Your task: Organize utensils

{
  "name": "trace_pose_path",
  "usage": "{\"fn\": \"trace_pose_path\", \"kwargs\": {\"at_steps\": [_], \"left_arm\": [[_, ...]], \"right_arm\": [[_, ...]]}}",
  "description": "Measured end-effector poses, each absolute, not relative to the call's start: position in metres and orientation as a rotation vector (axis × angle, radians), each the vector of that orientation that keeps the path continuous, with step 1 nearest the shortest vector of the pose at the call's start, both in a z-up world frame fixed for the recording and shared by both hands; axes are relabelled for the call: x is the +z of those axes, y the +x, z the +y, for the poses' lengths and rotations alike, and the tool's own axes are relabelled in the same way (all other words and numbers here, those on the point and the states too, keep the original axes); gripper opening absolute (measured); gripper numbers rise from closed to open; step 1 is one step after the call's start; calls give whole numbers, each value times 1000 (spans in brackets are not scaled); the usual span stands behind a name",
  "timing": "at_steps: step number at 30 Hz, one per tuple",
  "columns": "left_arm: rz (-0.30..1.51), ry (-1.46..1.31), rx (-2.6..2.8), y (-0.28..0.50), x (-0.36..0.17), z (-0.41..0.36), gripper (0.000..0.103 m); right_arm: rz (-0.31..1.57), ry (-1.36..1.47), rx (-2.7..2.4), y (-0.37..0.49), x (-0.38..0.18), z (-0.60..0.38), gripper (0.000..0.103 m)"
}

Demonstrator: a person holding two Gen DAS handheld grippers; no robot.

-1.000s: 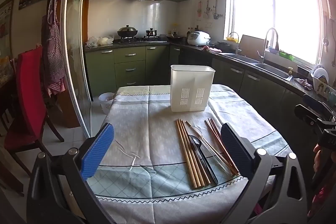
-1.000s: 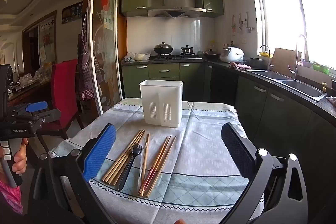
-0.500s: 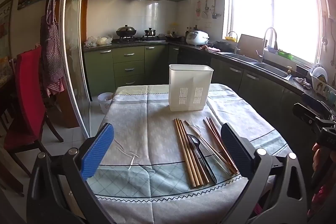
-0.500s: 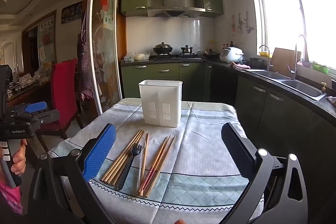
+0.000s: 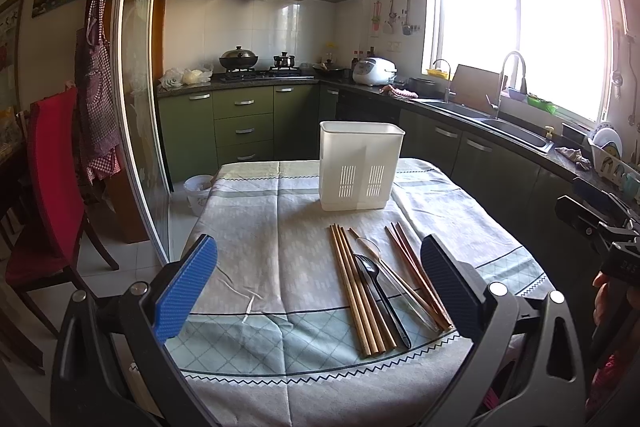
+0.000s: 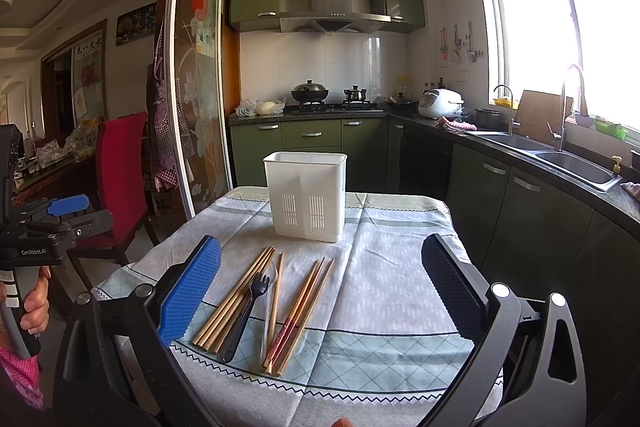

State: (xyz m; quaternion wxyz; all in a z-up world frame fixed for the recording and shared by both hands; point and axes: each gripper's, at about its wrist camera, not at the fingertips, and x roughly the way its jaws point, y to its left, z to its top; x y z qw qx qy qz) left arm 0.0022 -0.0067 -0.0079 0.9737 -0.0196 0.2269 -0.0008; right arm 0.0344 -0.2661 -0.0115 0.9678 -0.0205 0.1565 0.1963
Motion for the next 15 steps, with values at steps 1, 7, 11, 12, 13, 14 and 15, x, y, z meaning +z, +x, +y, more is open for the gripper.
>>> {"fn": "trace_pose_path", "kwargs": {"at_steps": [1,7,11,12,13,14,15], "left_arm": [[459,-39,-1,2,-8,-7,97],[460,-39,-3,2,-8,-8,97],[461,-40,-4,2,-10,-7,97],[460,-40,-4,2,-11,-8,97],[460,-40,-4,2,-10,-7,97],[460,-41,-4,2,-10,-7,97],[460,-41,-4,2,-11,-8,97]], "right_arm": [[316,-42,397,34,-12,-266,99],[318,-42,395,34,-13,-266,99],[317,-42,393,34,-14,-267,99],[319,-41,392,37,-16,-267,99],[319,-40,392,37,-16,-267,99],[320,-41,393,37,-17,-266,99],[319,-41,392,36,-17,-266,99]]}}
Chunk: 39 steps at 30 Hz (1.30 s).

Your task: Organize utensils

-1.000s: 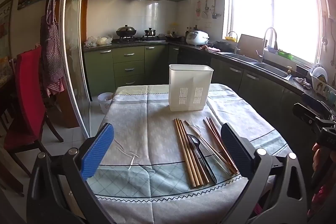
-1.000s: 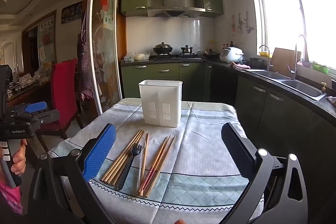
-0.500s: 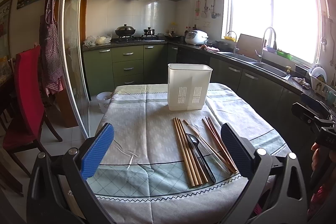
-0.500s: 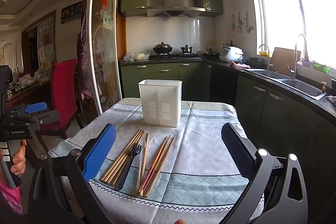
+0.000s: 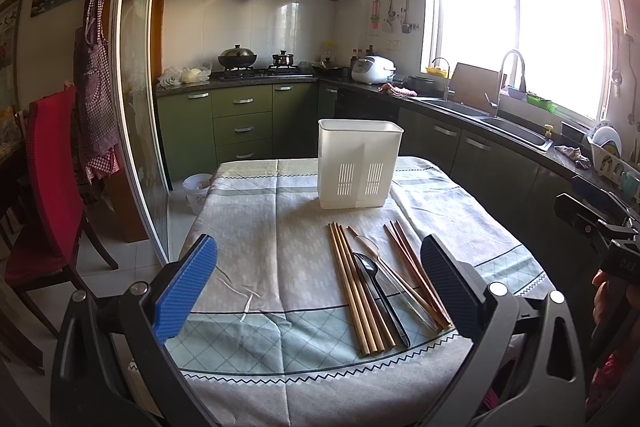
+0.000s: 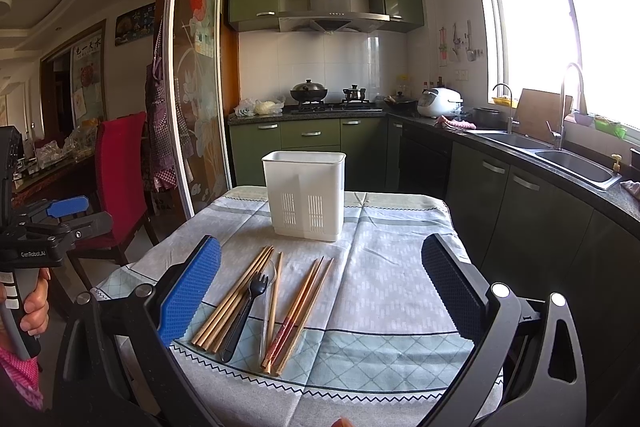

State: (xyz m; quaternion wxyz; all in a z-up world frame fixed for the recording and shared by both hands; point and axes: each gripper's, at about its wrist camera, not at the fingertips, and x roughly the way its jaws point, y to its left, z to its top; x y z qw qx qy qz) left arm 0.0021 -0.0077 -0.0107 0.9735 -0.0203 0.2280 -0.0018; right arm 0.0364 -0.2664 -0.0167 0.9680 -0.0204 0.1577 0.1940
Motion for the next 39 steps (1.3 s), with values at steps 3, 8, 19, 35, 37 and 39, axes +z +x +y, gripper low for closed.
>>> {"fn": "trace_pose_path", "kwargs": {"at_steps": [3,8,19,35,37,39], "left_arm": [[462,-42,-4,2,-11,-8,97],[461,-41,-3,2,-10,-7,97],[463,-43,-4,3,-11,-7,97],[464,-43,-4,4,-10,-7,97],[464,-43,-4,4,-11,-7,97],[464,-44,-4,4,-10,-6,97]], "right_arm": [[320,-40,394,37,-17,-267,99],[322,-39,392,37,-18,-267,99],[325,-39,391,38,-21,-266,99],[325,-39,391,39,-20,-267,99],[326,-38,392,40,-21,-267,99],[325,-39,391,40,-22,-267,99]]}}
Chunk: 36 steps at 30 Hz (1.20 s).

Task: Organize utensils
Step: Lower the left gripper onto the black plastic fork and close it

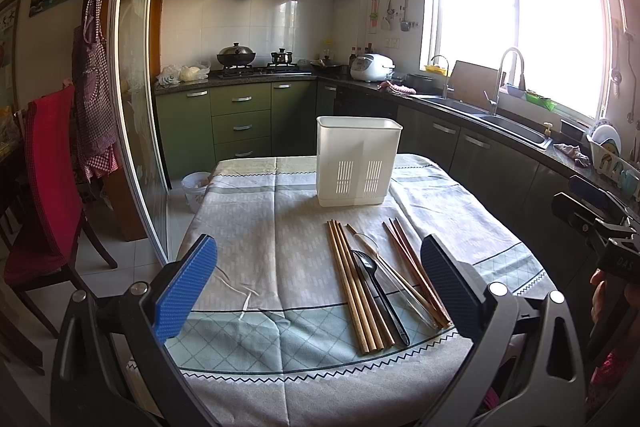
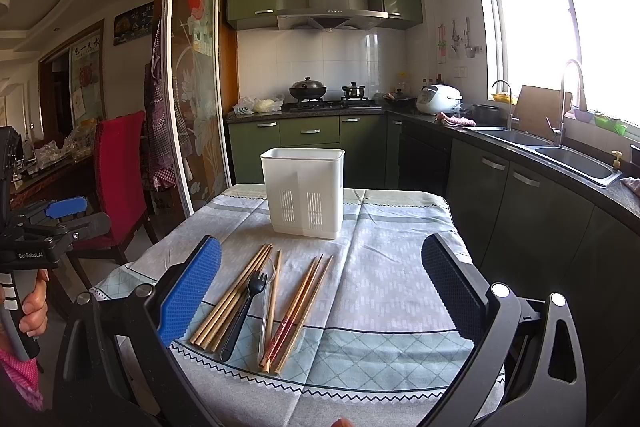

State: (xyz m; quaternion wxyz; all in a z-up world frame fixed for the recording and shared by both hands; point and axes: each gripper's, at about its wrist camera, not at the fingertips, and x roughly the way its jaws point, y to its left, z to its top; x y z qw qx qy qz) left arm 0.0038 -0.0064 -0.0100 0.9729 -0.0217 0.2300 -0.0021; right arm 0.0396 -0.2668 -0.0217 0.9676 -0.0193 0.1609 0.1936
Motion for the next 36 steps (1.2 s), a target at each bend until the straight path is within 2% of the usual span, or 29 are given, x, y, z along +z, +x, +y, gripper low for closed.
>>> {"fn": "trace_pose_path", "kwargs": {"at_steps": [13,15,26,34,36], "left_arm": [[496,-52,-13,10,-18,-11,97],[541,-58,-20,19,-22,-14,97],[1023,-245,-153,118,-72,-32,97],[1218,-255,-171,167,-97,-63,97],[1232,-253,-170,177,-99,-68,94]], "right_arm": [[356,-16,403,47,-26,-271,99],[385,4,392,55,-29,-274,99],[608,122,351,109,-58,-311,99],[630,147,310,122,-68,-333,99],[633,149,304,123,-70,-335,99]]}}
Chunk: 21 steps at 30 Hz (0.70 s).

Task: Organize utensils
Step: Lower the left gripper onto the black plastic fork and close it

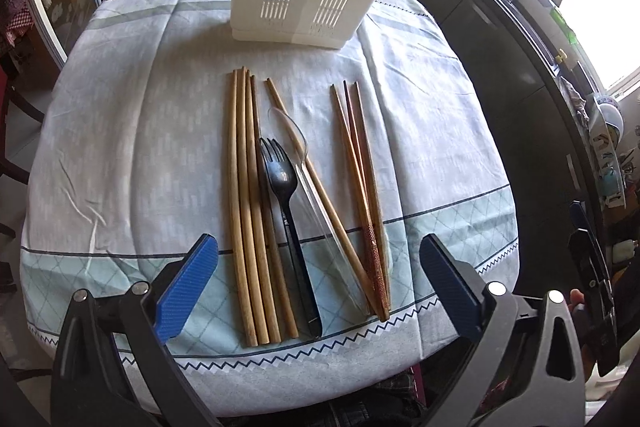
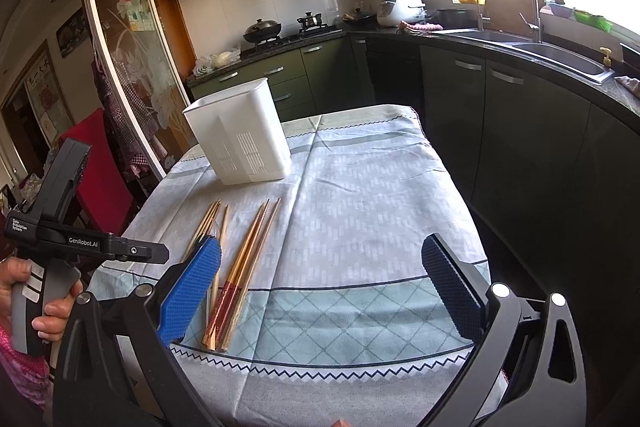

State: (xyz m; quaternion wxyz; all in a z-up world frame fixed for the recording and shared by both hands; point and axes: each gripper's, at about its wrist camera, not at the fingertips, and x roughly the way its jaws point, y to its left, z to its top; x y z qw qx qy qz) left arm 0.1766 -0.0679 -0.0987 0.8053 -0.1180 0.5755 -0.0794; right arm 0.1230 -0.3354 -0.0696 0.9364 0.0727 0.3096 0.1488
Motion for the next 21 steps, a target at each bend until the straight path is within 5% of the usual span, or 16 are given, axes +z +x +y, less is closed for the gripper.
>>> {"fn": "trace_pose_path", "kwargs": {"at_steps": [1,3,11,21], "left_arm": [[1239,-250,-167,181,-100,-70,91],[1257,-258,-160,189,-104,-72,70],[1353,-313,-142,207,-134,-69,36],[1379,-328,-119,217,-147,-63,34]], "right_arm": [[635,150,303,124,-71,-336,99],[642,153,306,125,-74,-338,99],[660,166,312,128,-82,-342,99],[667,172,317,131,-86,-344,99]]}}
